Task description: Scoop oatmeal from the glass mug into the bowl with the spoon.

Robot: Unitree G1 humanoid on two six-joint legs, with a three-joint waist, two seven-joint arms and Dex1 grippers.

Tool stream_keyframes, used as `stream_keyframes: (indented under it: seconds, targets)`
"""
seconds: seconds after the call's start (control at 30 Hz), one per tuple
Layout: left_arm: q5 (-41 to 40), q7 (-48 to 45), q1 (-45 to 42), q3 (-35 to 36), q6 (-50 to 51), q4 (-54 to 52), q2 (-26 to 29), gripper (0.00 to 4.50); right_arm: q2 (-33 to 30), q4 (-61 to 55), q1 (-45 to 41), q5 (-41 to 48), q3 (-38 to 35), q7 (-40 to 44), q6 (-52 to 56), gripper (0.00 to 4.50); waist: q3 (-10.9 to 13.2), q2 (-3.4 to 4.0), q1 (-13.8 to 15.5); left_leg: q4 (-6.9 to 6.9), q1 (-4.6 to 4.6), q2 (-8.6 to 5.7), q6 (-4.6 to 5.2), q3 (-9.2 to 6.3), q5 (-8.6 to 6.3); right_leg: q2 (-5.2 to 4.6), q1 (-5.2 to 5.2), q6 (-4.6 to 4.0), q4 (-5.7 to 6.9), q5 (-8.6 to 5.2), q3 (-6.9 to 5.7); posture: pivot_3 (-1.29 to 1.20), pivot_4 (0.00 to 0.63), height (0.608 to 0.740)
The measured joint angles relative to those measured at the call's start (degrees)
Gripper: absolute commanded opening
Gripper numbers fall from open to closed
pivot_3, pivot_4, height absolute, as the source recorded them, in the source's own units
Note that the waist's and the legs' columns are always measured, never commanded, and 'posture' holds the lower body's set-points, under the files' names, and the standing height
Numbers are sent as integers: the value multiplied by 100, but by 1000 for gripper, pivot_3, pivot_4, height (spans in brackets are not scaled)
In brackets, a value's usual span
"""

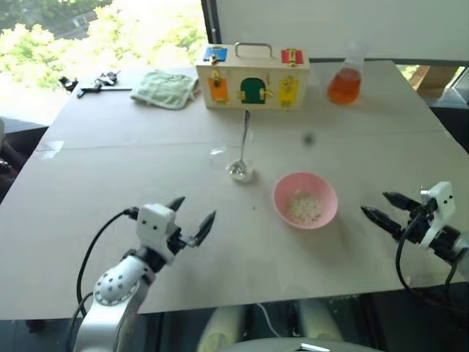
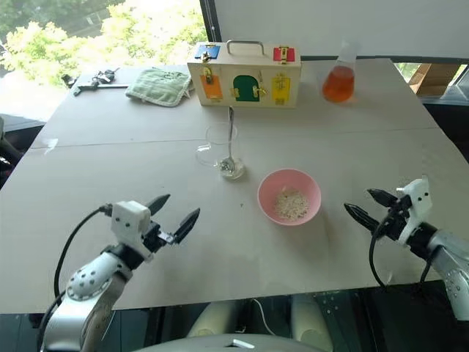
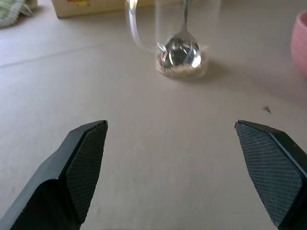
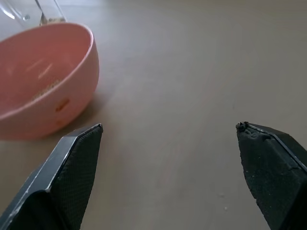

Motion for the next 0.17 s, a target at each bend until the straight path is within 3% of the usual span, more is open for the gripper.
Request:
stream_keyframes:
  seconds: [0.17]
  targets:
    - [50, -69, 394, -44, -218, 0, -47, 4472, -12, 405, 43, -609, 184, 902, -1111, 4500, 5, 10, 34, -7, 75, 5, 22, -2, -16, -2, 82, -2, -17, -4, -6, 0, 150, 740]
